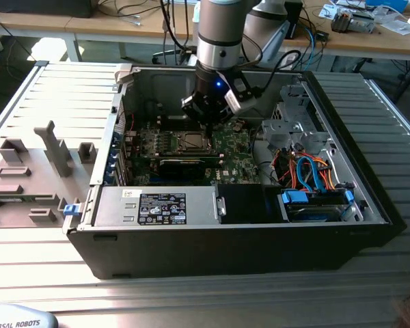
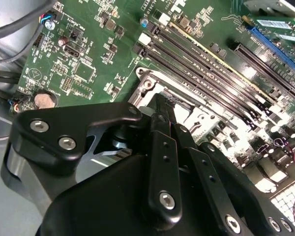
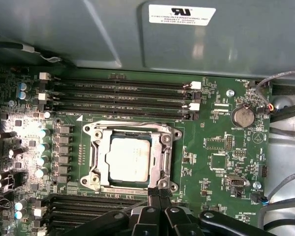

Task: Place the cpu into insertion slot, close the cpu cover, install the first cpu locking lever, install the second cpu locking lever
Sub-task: 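Install the second cpu locking lever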

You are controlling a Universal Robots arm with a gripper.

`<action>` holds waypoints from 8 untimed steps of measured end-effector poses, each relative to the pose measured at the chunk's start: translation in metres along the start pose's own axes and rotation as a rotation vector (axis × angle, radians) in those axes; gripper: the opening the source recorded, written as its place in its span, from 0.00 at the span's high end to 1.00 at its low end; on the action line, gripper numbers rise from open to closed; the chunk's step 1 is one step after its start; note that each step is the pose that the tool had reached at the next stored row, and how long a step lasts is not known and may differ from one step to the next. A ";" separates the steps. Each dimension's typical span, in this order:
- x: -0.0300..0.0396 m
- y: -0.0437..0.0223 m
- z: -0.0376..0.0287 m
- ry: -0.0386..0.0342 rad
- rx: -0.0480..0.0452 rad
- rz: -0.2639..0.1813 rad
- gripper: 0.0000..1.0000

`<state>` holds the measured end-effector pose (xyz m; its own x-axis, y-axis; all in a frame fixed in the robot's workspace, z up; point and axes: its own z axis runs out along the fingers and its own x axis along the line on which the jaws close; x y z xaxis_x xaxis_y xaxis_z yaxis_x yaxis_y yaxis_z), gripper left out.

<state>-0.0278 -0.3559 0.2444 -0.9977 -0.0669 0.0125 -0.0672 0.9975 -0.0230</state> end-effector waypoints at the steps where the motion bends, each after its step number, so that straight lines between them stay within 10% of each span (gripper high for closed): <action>1: -0.0003 -0.0003 0.0000 0.0000 0.0000 0.000 0.89; 8: -0.0004 -0.0069 0.0002 -0.0003 -0.0064 0.000 0.89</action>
<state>-0.0269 -0.3627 0.2443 -0.9977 -0.0669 0.0123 -0.0671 0.9976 -0.0166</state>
